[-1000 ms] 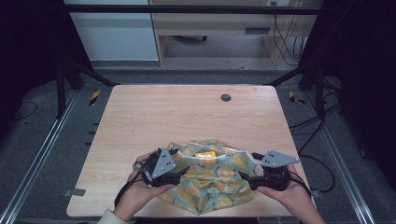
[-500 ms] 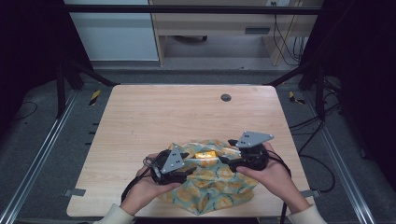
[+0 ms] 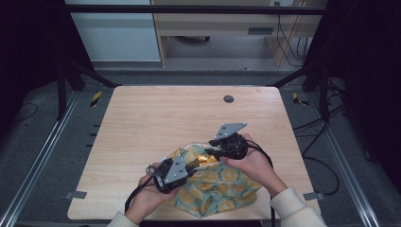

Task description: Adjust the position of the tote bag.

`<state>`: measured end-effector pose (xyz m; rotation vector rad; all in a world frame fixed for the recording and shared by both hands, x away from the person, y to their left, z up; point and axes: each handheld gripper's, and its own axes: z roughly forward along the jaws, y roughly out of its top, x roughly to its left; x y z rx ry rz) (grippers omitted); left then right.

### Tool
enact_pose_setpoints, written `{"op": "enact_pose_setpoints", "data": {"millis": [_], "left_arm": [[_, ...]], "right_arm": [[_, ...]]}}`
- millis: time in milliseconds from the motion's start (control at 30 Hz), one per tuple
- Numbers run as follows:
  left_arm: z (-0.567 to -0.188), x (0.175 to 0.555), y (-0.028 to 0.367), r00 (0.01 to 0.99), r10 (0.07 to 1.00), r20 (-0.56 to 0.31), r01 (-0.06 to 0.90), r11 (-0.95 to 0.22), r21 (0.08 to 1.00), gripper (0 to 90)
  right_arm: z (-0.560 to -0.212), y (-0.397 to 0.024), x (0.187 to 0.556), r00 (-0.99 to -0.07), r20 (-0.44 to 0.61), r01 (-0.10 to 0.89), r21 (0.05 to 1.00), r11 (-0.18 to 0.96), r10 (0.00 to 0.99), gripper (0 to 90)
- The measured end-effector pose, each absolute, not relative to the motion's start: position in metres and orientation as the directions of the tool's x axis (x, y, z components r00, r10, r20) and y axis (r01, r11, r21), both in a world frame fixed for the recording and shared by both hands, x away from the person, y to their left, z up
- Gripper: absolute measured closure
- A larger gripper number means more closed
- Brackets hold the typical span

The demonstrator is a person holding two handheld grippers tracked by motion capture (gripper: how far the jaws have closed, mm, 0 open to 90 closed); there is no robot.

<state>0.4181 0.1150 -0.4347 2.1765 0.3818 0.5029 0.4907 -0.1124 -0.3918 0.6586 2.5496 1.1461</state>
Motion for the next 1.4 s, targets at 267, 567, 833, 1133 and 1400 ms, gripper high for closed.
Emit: {"op": "enact_pose_setpoints", "data": {"millis": [267,567,833,1133,1400], "left_arm": [[-0.437,0.403,0.117,0.898,0.393,0.2,0.086,-0.599,0.796,89.7],[-0.453,0.383,0.121,0.919,0.349,0.184,0.088,-0.636,0.767,89.9],[-0.466,0.379,0.126,0.927,0.336,0.168,0.109,-0.669,0.735,90.0],[-0.475,0.382,0.124,0.923,0.353,0.152,0.143,-0.684,0.716,89.9],[-0.481,0.384,0.122,0.927,0.345,0.15,0.148,-0.702,0.697,89.7]], "right_arm": [[-0.397,-0.112,0.5,-0.861,-0.057,0.311,0.727,0.612,0.506,87.4],[-0.389,-0.11,0.512,-0.844,-0.08,0.301,0.748,0.591,0.531,90.0],[-0.38,-0.114,0.526,-0.815,-0.088,0.312,0.766,0.562,0.572,90.0],[-0.402,-0.118,0.529,-0.814,-0.069,0.343,0.745,0.573,0.576,83.3],[-0.39,-0.128,0.521,-0.801,-0.059,0.337,0.777,0.531,0.595,68.4]]}}
